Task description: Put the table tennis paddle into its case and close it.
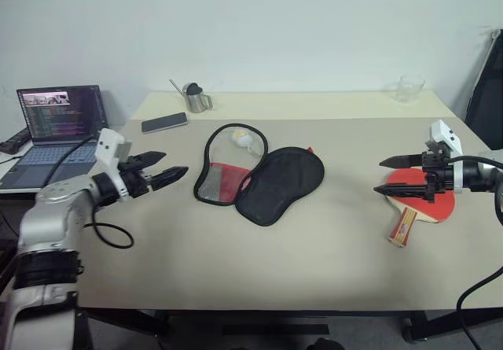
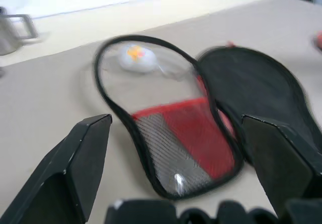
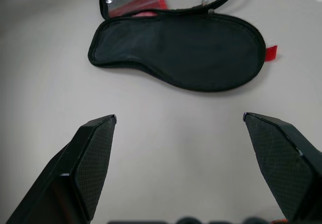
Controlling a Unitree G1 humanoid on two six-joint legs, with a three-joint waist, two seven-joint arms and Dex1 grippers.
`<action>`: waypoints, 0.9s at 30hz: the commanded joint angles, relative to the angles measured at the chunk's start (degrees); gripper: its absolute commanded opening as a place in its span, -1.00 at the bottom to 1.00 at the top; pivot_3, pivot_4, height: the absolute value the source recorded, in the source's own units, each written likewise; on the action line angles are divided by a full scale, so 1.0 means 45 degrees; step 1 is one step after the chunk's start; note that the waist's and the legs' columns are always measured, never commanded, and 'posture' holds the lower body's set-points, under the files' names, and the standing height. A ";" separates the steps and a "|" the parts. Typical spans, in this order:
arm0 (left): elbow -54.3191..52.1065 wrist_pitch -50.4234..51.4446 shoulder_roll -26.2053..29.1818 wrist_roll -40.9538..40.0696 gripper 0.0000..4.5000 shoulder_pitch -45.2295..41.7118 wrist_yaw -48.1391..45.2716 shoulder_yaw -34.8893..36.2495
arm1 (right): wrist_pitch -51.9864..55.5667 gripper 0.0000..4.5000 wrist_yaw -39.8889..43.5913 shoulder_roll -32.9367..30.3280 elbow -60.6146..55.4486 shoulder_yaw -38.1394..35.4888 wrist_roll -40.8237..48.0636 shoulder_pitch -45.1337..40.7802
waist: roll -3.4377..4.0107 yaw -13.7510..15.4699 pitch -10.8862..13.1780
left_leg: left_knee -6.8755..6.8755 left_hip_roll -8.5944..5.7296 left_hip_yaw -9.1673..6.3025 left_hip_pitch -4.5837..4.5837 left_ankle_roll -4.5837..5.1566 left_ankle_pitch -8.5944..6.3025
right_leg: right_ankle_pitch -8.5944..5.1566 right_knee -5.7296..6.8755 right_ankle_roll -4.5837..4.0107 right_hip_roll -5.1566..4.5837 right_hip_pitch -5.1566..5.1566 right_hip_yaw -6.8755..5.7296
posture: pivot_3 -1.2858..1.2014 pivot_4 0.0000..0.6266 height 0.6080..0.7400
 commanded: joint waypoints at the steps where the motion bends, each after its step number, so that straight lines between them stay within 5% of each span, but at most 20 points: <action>1: 0.3157 0.0035 -0.0455 0.0846 1.00 -0.2368 0.2421 0.0232 | 0.0020 0.98 -0.0380 -0.0197 -0.0664 -0.0704 0.0424 0.0325 | -0.0033 0.0065 0.0006 | 0.0003 0.0000 -0.0001 0.0000 0.0000 0.0000 | 0.0003 -0.0001 0.0004 0.0002 0.0002 -0.0003 | 0.03 -0.52 1.00; 11: 0.8001 0.0430 -0.3217 0.1389 1.00 -0.4513 0.3297 0.0114 | 0.0187 0.98 -0.0662 -0.0659 -0.0967 -0.0744 0.0415 0.0879 | -0.0112 0.0158 0.0029 | 0.0006 -0.0005 0.0027 -0.0021 0.0005 -0.0004 | 0.0007 -0.0009 0.0016 0.0001 -0.0025 0.0017 | 0.03 -0.52 1.00; 20: 0.8186 0.0607 -0.3907 0.1290 1.00 -0.4169 0.3455 0.0451 | -0.0010 0.98 -0.0731 -0.0807 -0.0917 -0.0601 0.0380 0.0416 | -0.0120 0.0246 0.0024 | 0.0017 -0.0010 0.0035 -0.0012 0.0004 -0.0003 | 0.0010 0.0004 0.0020 -0.0004 -0.0019 0.0025 | 0.03 -0.52 1.00; 23: 0.7558 0.0921 -0.4050 0.1255 0.74 -0.4110 0.3004 0.0333 | -0.0101 1.00 -0.0923 -0.0581 -0.0839 -0.0567 0.0398 0.0233 | -0.0121 0.0262 0.0025 | 0.0017 -0.0009 0.0031 -0.0015 0.0003 -0.0003 | 0.0010 0.0001 0.0020 -0.0004 -0.0018 0.0022 | 0.03 -0.52 1.00; 27: 0.6647 0.1562 -0.4034 0.1085 0.11 -0.4050 0.2790 0.0406 | -0.0194 1.00 -0.1036 -0.0441 -0.0938 -0.0508 0.0397 0.0363 | -0.0127 0.0262 0.0028 | 0.0018 -0.0010 0.0031 -0.0021 0.0003 -0.0003 | 0.0011 -0.0004 0.0020 -0.0004 -0.0019 0.0021 | 0.03 -0.52 1.00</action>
